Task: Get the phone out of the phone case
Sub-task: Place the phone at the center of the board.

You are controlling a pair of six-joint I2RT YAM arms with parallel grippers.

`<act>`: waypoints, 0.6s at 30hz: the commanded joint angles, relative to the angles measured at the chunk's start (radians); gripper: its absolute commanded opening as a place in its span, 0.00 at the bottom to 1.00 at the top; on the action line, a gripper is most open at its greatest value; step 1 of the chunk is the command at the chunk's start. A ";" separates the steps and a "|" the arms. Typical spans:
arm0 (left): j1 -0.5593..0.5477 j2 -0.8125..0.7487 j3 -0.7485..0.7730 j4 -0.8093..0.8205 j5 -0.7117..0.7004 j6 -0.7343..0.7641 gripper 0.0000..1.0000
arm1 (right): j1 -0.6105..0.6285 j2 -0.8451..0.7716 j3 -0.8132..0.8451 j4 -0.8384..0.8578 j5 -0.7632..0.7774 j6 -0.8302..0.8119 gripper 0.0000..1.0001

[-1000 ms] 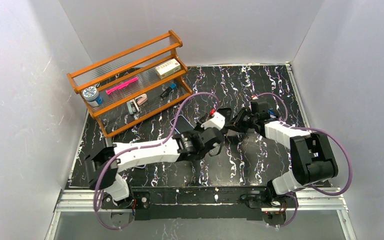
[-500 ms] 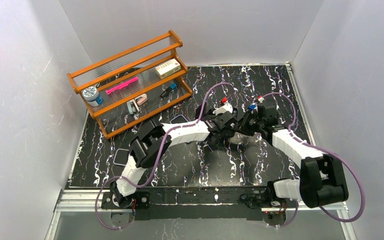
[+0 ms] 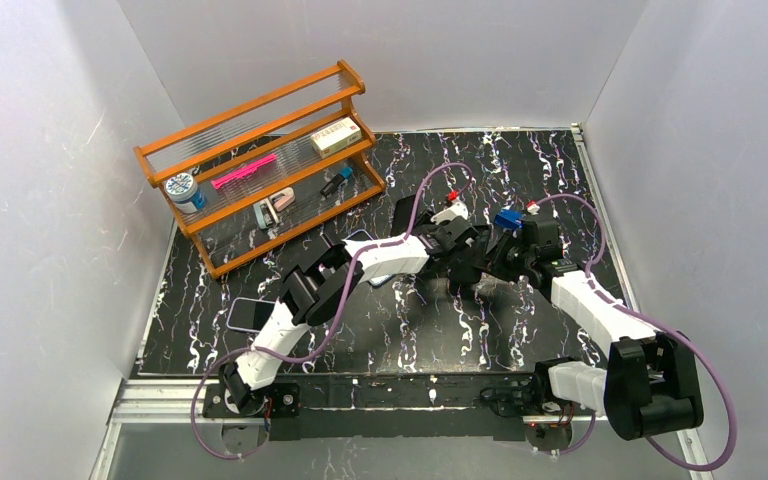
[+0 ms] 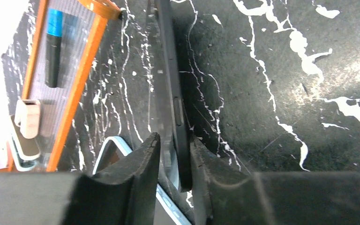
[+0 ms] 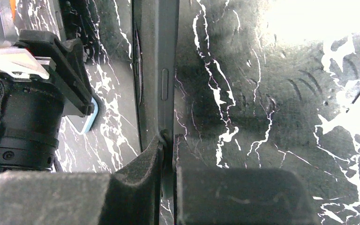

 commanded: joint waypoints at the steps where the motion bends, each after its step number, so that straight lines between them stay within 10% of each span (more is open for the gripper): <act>1: 0.001 -0.007 0.032 0.002 0.013 -0.039 0.31 | -0.008 -0.025 -0.007 -0.007 0.024 -0.016 0.01; 18: 0.117 -0.103 0.030 -0.004 0.350 -0.243 0.83 | -0.009 0.124 0.128 0.057 -0.088 -0.085 0.01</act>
